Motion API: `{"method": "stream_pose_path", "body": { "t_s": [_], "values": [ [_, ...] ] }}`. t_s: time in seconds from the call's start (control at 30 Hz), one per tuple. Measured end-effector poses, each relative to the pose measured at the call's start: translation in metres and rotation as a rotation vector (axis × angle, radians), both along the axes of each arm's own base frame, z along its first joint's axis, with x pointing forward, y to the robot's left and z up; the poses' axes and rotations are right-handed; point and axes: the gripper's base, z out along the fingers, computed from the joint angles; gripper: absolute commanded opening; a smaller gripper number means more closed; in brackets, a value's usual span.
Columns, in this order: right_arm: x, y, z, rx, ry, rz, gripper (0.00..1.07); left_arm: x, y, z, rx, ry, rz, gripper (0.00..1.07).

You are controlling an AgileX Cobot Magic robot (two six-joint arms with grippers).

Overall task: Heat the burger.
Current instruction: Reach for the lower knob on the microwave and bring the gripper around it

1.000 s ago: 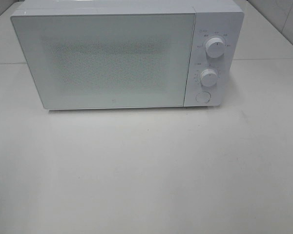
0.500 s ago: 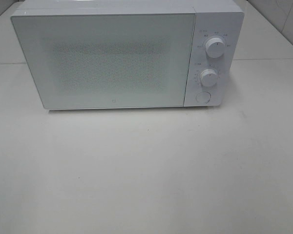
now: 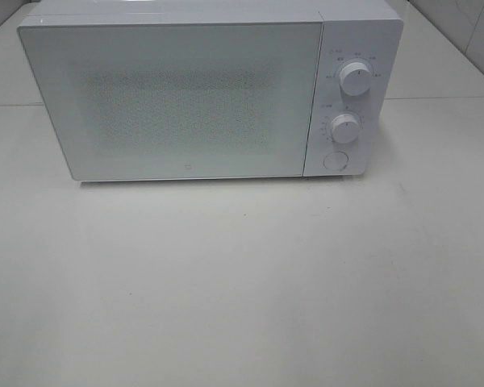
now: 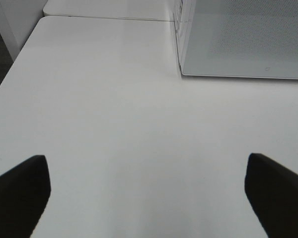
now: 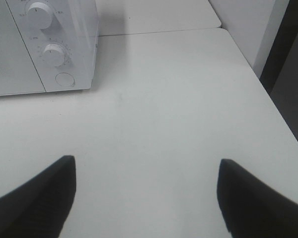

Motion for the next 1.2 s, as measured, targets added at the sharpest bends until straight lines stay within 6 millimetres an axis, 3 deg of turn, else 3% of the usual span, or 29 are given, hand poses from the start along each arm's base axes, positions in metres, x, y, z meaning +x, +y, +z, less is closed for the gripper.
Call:
{"method": "stream_pose_path", "body": {
  "t_s": [0.77, 0.93, 1.2],
  "values": [
    [0.0, 0.0, 0.0, 0.0, 0.0, 0.0, 0.76, 0.0, 0.0, 0.0, 0.0, 0.0, 0.0, 1.02],
    [-0.003, 0.0, 0.012, -0.001, -0.033, -0.001, 0.76, 0.0, 0.0, 0.0, 0.0, 0.0, 0.0, 1.02],
    [0.025, 0.002, 0.033, -0.011, -0.056, 0.015, 0.76, 0.0, 0.0, 0.0, 0.0, 0.0, 0.0, 1.02]
  ]
}}
